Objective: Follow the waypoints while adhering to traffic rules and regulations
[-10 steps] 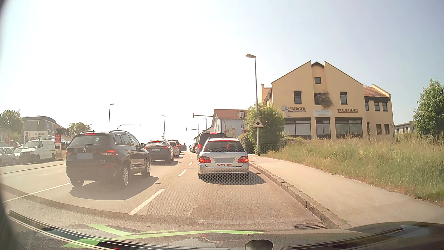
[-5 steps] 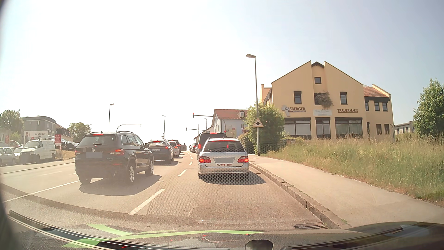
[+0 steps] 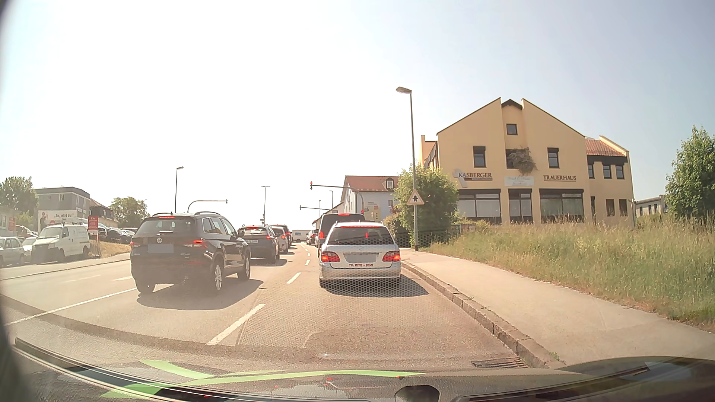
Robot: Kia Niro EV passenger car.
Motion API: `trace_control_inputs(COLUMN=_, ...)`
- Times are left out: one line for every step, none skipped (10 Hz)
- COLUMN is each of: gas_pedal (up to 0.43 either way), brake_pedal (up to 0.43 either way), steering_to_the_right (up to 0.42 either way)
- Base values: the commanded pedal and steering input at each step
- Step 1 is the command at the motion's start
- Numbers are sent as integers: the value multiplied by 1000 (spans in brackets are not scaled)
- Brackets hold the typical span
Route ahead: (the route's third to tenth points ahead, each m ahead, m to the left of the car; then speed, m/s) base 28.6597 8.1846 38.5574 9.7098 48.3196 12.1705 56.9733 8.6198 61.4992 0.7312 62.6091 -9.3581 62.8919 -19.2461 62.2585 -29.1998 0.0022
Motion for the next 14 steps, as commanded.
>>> trace_control_inputs(gas_pedal=0, brake_pedal=262, steering_to_the_right=-23)
trace_control_inputs(gas_pedal=0, brake_pedal=262, steering_to_the_right=-22)
trace_control_inputs(gas_pedal=0, brake_pedal=262, steering_to_the_right=-23)
trace_control_inputs(gas_pedal=0, brake_pedal=262, steering_to_the_right=-23)
trace_control_inputs(gas_pedal=0, brake_pedal=262, steering_to_the_right=-22)
trace_control_inputs(gas_pedal=0, brake_pedal=262, steering_to_the_right=-22)
trace_control_inputs(gas_pedal=0, brake_pedal=262, steering_to_the_right=-23)
trace_control_inputs(gas_pedal=0, brake_pedal=262, steering_to_the_right=-23)
trace_control_inputs(gas_pedal=0, brake_pedal=262, steering_to_the_right=-23)
trace_control_inputs(gas_pedal=0, brake_pedal=262, steering_to_the_right=-23)
trace_control_inputs(gas_pedal=0, brake_pedal=262, steering_to_the_right=-23)
trace_control_inputs(gas_pedal=0, brake_pedal=262, steering_to_the_right=-23)
trace_control_inputs(gas_pedal=0, brake_pedal=262, steering_to_the_right=-23)
trace_control_inputs(gas_pedal=0, brake_pedal=262, steering_to_the_right=-24)
